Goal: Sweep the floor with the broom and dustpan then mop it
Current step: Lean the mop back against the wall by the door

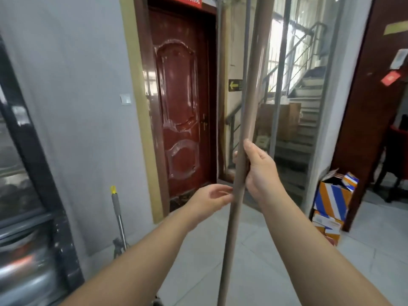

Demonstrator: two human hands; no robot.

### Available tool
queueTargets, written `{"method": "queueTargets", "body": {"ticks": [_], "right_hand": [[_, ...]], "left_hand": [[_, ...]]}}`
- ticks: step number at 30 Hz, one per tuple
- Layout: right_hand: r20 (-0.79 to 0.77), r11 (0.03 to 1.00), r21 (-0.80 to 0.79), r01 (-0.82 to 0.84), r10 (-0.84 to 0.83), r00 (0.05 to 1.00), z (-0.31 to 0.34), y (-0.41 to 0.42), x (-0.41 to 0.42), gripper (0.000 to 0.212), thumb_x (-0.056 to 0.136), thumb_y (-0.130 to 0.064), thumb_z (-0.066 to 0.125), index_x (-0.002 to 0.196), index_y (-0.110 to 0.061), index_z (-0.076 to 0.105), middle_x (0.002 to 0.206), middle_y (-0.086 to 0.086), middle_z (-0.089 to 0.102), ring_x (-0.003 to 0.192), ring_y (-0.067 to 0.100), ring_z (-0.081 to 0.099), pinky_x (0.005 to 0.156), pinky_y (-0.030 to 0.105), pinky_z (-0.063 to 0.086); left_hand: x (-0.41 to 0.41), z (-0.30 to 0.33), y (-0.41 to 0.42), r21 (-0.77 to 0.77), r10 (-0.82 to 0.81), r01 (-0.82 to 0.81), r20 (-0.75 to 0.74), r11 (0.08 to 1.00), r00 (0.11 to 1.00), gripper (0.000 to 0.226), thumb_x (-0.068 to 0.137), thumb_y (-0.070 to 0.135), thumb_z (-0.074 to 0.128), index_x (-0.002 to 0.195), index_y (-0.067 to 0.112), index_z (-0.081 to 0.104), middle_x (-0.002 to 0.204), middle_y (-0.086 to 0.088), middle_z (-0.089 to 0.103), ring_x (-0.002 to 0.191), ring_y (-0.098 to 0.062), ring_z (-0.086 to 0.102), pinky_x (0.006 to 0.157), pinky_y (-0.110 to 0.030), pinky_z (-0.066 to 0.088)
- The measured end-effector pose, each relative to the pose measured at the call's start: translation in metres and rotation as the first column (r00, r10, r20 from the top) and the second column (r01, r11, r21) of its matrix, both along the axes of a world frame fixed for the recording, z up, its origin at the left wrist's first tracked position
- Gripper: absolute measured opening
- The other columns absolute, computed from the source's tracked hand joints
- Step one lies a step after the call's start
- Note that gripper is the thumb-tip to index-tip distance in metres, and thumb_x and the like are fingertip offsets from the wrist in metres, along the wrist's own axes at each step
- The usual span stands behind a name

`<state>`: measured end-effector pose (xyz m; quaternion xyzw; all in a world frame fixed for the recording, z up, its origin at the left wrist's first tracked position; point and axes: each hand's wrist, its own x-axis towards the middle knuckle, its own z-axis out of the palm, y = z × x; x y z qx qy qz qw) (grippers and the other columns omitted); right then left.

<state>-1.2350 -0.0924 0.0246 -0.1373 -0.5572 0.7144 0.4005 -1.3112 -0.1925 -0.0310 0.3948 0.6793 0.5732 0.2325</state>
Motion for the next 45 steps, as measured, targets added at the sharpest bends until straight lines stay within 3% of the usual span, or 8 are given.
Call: {"method": "queueTargets", "body": {"ticks": [10, 20, 23, 28, 32, 35, 39, 45], "right_hand": [[-0.049, 0.97, 0.147, -0.193, 0.202, 0.978, 0.029, 0.084, -0.18, 0.018, 0.085, -0.039, 0.061, 0.073, -0.033, 0.073, 0.065, -0.013, 0.065, 0.074, 0.008, 0.06, 0.064, 0.022, 0.046], [0.089, 0.87, 0.42, -0.259, 0.245, 0.965, 0.041, 0.184, -0.343, 0.028, 0.093, -0.038, 0.051, 0.076, -0.025, 0.07, 0.072, -0.006, 0.065, 0.065, 0.003, 0.062, 0.053, 0.015, 0.051], [0.255, 0.698, 0.658, -0.282, 0.146, 0.956, 0.051, 0.211, -0.391, 0.037, 0.097, -0.037, 0.044, 0.08, -0.01, 0.062, 0.071, 0.003, 0.06, 0.065, 0.014, 0.06, 0.057, 0.027, 0.05], [0.313, 0.53, 0.764, -0.368, 0.195, 0.93, 0.038, 0.249, -0.476, 0.051, 0.095, -0.035, 0.049, 0.093, 0.016, 0.058, 0.09, 0.032, 0.061, 0.089, 0.044, 0.06, 0.08, 0.054, 0.05], [0.297, 0.496, 0.787, -0.368, 0.218, 0.93, 0.031, 0.271, -0.548, 0.048, 0.094, -0.035, 0.051, 0.079, 0.01, 0.057, 0.072, 0.025, 0.059, 0.072, 0.038, 0.057, 0.071, 0.048, 0.052], [0.296, 0.449, 0.814, -0.368, 0.225, 0.928, 0.03, 0.271, -0.601, 0.049, 0.093, -0.038, 0.052, 0.054, -0.011, 0.039, 0.049, 0.001, 0.038, 0.049, 0.017, 0.04, 0.044, 0.025, 0.037], [0.319, 0.426, 0.803, -0.417, 0.283, 0.904, 0.023, 0.25, -0.67, 0.047, 0.092, -0.036, 0.054, 0.053, -0.013, 0.041, 0.049, -0.002, 0.038, 0.052, 0.014, 0.036, 0.052, 0.031, 0.021], [0.32, 0.418, 0.753, -0.508, 0.442, 0.838, 0.024, 0.206, -0.765, 0.048, 0.09, -0.038, 0.057, 0.079, 0.009, 0.062, 0.07, 0.017, 0.059, 0.074, 0.032, 0.06, 0.075, 0.043, 0.053]], "left_hand": [[-0.158, 0.014, 0.081, 0.116, 0.172, -0.177, 0.056, 0.977, 0.984, 0.024, 0.085, 0.016, 0.065, 0.086, 0.039, 0.062, 0.073, 0.025, 0.069, 0.067, 0.009, 0.065, 0.05, -0.008, 0.047], [-0.334, 0.013, 0.175, 0.142, 0.216, -0.237, 0.15, 0.961, 0.965, 0.02, 0.077, 0.014, 0.073, 0.087, 0.029, 0.065, 0.077, 0.014, 0.073, 0.073, -0.003, 0.07, 0.056, -0.014, 0.051], [-0.379, 0.003, 0.198, 0.148, 0.278, -0.309, 0.198, 0.939, 0.94, 0.023, 0.077, 0.009, 0.071, 0.095, 0.021, 0.066, 0.075, 0.01, 0.074, 0.073, -0.005, 0.07, 0.061, -0.018, 0.055], [-0.45, -0.02, 0.233, 0.116, 0.413, -0.461, 0.295, 0.88, 0.862, 0.025, 0.078, 0.005, 0.069, 0.099, 0.015, 0.061, 0.079, 0.012, 0.07, 0.071, -0.002, 0.067, 0.061, -0.016, 0.054], [-0.504, -0.022, 0.249, 0.097, 0.472, -0.518, 0.299, 0.85, 0.83, 0.036, 0.08, 0.001, 0.066, 0.114, 0.006, 0.057, 0.097, -0.001, 0.065, 0.077, -0.006, 0.065, 0.069, -0.02, 0.056], [-0.544, -0.008, 0.239, 0.244, 0.517, -0.649, 0.435, 0.72, 0.737, 0.01, 0.088, 0.005, 0.057, 0.096, 0.006, 0.063, 0.078, -0.005, 0.068, 0.065, -0.01, 0.067, 0.074, -0.029, 0.056], [-0.596, 0.012, 0.218, 0.329, 0.526, -0.642, 0.377, 0.692, 0.762, 0.022, 0.092, 0.004, 0.05, 0.085, 0.012, 0.07, 0.056, 0.0, 0.061, 0.051, -0.009, 0.059, 0.063, -0.022, 0.056], [-0.681, -0.013, 0.182, 0.198, 0.653, -0.727, 0.331, 0.657, 0.681, 0.012, 0.089, 0.012, 0.058, 0.094, 0.015, 0.068, 0.069, 0.005, 0.069, 0.069, -0.009, 0.063, 0.07, -0.022, 0.054]]}}
